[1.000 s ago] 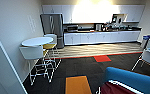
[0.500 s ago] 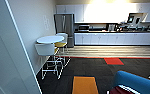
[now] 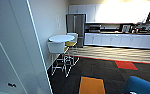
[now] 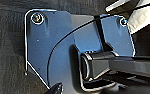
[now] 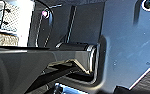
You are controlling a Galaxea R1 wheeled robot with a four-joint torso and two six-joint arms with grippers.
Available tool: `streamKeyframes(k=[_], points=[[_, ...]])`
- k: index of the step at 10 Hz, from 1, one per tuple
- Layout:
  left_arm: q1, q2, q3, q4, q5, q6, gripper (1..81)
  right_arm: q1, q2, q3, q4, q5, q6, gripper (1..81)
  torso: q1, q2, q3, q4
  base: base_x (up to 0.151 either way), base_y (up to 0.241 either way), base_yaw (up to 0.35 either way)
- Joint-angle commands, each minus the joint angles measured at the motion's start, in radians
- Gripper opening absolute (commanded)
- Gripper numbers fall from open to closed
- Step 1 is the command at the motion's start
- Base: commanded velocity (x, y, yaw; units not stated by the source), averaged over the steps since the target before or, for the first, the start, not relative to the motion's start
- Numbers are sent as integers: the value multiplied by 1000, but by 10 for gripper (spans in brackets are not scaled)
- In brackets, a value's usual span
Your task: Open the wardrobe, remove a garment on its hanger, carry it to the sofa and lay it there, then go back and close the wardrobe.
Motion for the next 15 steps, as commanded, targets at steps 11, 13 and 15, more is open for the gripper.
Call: streamKeyframes(k=[11, 13, 15], points=[[-43, -27, 5, -33, 39, -3, 811, 28, -49, -101, 10, -54, 11, 811, 0, 0, 0, 0, 0, 0, 301], [-44, -22, 3, -33, 39, -3, 811, 27, -47, -105, 10, -54, 11, 811, 0, 0, 0, 0, 0, 0, 303], [-44, -16, 3, -30, 40, -3, 811, 25, -43, -105, 10, -53, 11, 811, 0, 0, 0, 0, 0, 0, 306]])
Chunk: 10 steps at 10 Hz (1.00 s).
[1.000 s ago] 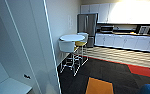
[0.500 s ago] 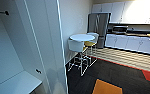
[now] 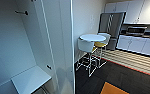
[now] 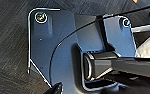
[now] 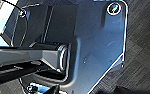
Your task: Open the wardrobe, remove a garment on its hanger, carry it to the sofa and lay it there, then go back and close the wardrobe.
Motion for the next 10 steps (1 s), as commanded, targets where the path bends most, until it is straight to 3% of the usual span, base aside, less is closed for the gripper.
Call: streamKeyframes(k=[1, 10], points=[[-41, -5, 6, -5, 43, -3, 811, 27, -5, 0, 8, -52, 3, 811, 0, 0, 0, 0, 0, 0, 306], [-42, -1, 5, 1, 51, -3, 811, 27, 7, -10, 6, -52, 3, 811, 0, 0, 0, 0, 0, 0, 307]])
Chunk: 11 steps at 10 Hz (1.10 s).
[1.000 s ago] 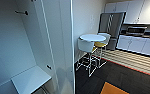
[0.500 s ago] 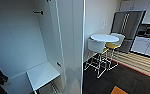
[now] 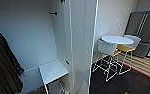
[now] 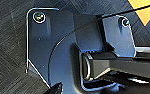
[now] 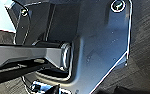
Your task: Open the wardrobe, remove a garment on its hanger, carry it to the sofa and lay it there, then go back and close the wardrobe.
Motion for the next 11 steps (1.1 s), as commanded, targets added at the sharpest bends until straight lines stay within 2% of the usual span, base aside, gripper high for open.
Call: streamKeyframes(k=[1, 11], points=[[-43, -9, 7, 1, 43, -3, 811, 33, -6, -7, 6, -53, 3, 811, 0, 0, 0, 0, 0, 0, 307], [-43, -2, 7, 1, 45, -3, 811, 31, 16, -32, 0, -53, 3, 811, 0, 0, 0, 0, 0, 0, 305]])
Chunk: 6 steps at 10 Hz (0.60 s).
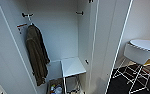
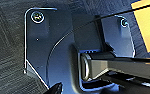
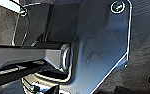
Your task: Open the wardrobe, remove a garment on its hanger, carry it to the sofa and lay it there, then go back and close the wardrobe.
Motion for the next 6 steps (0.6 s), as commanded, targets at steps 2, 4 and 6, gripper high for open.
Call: streamKeyframes(k=[2, 4, 6], points=[[-42, -9, 7, 1, 43, -3, 811, 27, -8, 2, 1, -52, 3, 811, 0, 0, 0, 0, 0, 0, 293], [-44, -9, 7, 1, 43, -3, 811, 27, -8, 2, 1, -49, 3, 811, 0, 0, 0, 0, 0, 0, 266], [-42, -6, 7, 1, 45, -3, 811, 27, -8, 2, -1, -47, 3, 811, 0, 0, 0, 0, 0, 0, 208]])
